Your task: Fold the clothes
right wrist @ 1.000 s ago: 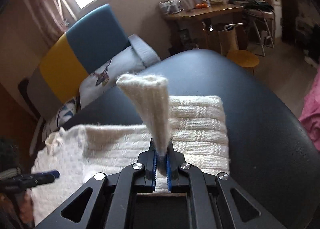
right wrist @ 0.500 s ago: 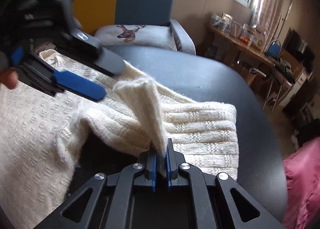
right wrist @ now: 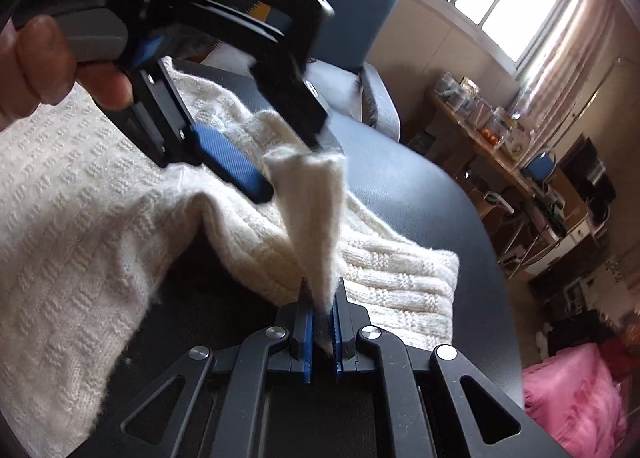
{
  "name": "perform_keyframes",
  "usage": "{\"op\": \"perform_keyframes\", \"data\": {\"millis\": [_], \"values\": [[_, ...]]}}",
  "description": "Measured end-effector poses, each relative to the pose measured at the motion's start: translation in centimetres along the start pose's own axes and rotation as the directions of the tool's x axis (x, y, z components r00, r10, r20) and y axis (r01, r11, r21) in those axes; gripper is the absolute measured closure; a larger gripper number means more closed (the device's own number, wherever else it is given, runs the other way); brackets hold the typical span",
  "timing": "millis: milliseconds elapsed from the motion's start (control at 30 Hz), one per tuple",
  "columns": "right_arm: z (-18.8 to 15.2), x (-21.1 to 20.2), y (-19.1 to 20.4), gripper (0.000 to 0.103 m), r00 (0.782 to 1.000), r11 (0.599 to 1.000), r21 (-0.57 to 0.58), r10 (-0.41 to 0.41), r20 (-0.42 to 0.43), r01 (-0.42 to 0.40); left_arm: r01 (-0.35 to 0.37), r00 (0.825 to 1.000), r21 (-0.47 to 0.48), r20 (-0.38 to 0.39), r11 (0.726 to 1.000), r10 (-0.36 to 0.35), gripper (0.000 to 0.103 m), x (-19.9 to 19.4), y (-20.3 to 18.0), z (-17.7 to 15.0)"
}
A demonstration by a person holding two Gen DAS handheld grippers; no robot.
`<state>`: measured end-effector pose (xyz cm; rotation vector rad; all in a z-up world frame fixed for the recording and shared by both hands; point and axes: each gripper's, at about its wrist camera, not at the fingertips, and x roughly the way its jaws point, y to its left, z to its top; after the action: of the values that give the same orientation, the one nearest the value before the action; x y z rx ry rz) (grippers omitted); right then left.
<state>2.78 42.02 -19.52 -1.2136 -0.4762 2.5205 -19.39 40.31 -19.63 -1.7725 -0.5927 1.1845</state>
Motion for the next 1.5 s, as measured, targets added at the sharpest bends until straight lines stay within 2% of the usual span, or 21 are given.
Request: {"op": "perform_keyframes", "data": {"millis": [33,67,100,133,200,267,333,400,467,500,567,633,700,767,833,900,1000,1200,1367,1467,1500], "values": [[0.1,-0.1,0.3,0.095,1.000,1.000,-0.015,-0.007,0.005,0.007,0.002,1.000,-0.007,-0.012,1.000,-0.002,0.062,0.4,0.0,-0.1],[0.1,-0.2,0.5,0.095,1.000,0.999,-0.028,-0.014,0.009,0.015,-0.033,0.999,-0.006,-0.017,0.999,0.033,0.065,0.8,-0.2,-0.1],[0.1,-0.1,0.5,0.095,1.000,0.999,-0.030,-0.018,0.002,0.018,-0.074,0.997,0.013,-0.016,0.997,0.075,0.077,1.1,-0.5,-0.4],[0.1,-0.1,0.4,0.095,1.000,1.000,-0.019,-0.017,-0.002,0.017,-0.116,0.993,0.051,0.000,0.992,0.116,0.081,1.1,-1.0,-0.7],[0.1,-0.1,-0.1,0.095,1.000,1.000,0.015,-0.015,-0.008,0.015,-0.186,0.982,0.130,0.065,0.974,0.178,0.098,0.7,-2.3,-1.4],[0.3,-0.2,-1.1,0.091,1.000,0.997,0.078,-0.006,-0.009,0.007,-0.199,0.974,0.173,0.146,0.965,0.174,0.097,-0.6,-3.7,-1.9],[0.5,-0.6,-2.6,0.080,1.000,0.985,0.173,0.021,0.000,-0.020,-0.202,0.961,0.205,0.232,0.958,0.152,0.097,-2.7,-5.2,-2.4],[0.5,-1.3,-4.4,0.044,0.998,0.955,0.291,0.061,0.021,-0.065,-0.196,0.943,0.228,0.310,0.954,0.120,0.097,-5.4,-6.8,-2.4],[0.1,-2.4,-6.4,0.034,0.990,0.887,0.439,0.125,0.069,-0.143,-0.202,0.924,0.249,0.370,0.947,0.100,0.097,-8.0,-8.4,-2.2],[-0.2,-2.6,-7.1,0.034,0.979,0.838,0.507,0.177,0.096,-0.202,-0.209,0.913,0.258,0.398,0.943,0.094,0.097,-9.3,-9.1,-2.1],[-1.0,-3.1,-8.5,0.033,0.948,0.713,0.627,0.275,0.163,-0.314,-0.224,0.889,0.273,0.451,0.936,0.081,0.097,-12.3,-9.8,-2.5],[-2.4,-3.2,-9.0,0.033,0.881,0.513,0.731,0.392,0.266,-0.449,-0.224,0.869,0.279,0.491,0.934,0.062,0.097,-15.2,-10.0,-3.0],[-3.6,-2.5,-8.5,0.029,0.754,0.239,0.766,0.495,0.432,-0.596,-0.228,0.848,0.284,0.528,0.931,0.046,0.097,-17.5,-10.9,-3.3],[-4.5,-2.0,-7.3,0.022,0.601,-0.037,0.726,0.533,0.595,-0.687,-0.231,0.825,0.289,0.564,0.929,0.030,0.097,-20.2,-10.6,-4.3],[-4.6,-1.4,-5.9,0.009,0.513,-0.212,0.676,0.505,0.694,-0.706,-0.228,0.805,0.287,0.593,0.930,0.015,0.097,-22.6,-10.2,-5.3],[-4.3,-0.6,-4.1,0.002,0.462,-0.338,0.644,0.481,0.745,-0.687,-0.225,0.784,0.285,0.621,0.932,0.000,0.097,-25.1,-9.7,-6.3],[-3.4,1.2,-2.1,0.000,0.456,-0.442,0.633,0.447,0.770,-0.635,-0.221,0.750,0.282,0.661,0.934,-0.022,0.097,-28.8,-9.1,-7.8],[-0.9,4.8,0.4,0.000,0.508,-0.500,0.661,0.424,0.750,-0.560,-0.211,0.695,0.245,0.718,0.946,-0.031,0.097,-34.4,-5.7,-10.8],[1.7,6.7,0.9,0.000,0.595,-0.407,0.737,0.435,0.676,-0.539,-0.210,0.651,0.165,0.759,0.964,0.012,0.097,-38.7,0.4,-13.7],[3.3,7.2,1.3,0.000,0.639,-0.296,0.793,0.473,0.607,-0.533,-0.226,0.637,0.073,0.765,0.971,0.091,0.097,-39.8,5.5,-15.0],[3.8,7.3,1.5,0.000,0.652,-0.258,0.809,0.488,0.581,-0.528,-0.233,0.645,0.037,0.754,0.972,0.126,0.097,-39.5,7.4,-15.1]]}}
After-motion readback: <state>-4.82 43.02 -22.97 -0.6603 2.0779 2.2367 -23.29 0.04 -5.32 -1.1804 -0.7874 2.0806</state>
